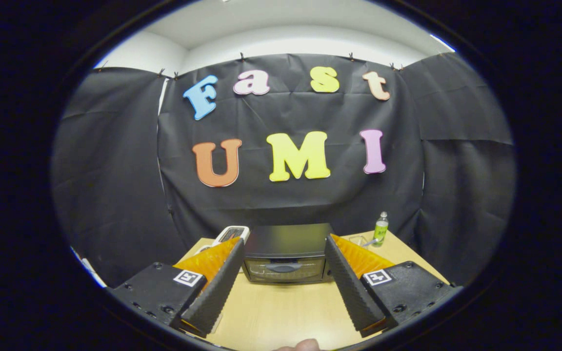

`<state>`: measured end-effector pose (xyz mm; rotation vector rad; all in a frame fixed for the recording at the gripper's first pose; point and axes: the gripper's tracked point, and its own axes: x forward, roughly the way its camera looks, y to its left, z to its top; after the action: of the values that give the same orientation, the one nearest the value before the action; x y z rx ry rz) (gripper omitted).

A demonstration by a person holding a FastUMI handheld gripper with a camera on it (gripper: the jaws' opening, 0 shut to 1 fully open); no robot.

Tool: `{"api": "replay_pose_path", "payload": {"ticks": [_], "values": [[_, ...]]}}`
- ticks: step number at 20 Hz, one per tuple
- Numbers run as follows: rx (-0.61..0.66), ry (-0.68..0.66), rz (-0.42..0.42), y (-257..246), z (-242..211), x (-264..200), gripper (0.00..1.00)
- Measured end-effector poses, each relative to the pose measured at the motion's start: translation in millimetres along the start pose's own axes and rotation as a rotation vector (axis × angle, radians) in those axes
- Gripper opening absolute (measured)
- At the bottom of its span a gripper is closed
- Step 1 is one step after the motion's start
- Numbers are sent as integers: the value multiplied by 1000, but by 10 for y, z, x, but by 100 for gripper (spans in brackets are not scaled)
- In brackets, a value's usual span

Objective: Open the toaster oven, put the food inside, and close the toaster oven door.

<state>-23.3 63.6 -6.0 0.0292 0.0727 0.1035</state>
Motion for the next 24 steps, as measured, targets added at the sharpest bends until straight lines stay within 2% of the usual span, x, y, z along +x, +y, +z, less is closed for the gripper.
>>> {"api": "replay_pose_path", "payload": {"ticks": [8, 24], "values": [[8, 4, -13, -5, -121, -309, 100], [6, 16, 4, 66, -135, -267, 100]]}}
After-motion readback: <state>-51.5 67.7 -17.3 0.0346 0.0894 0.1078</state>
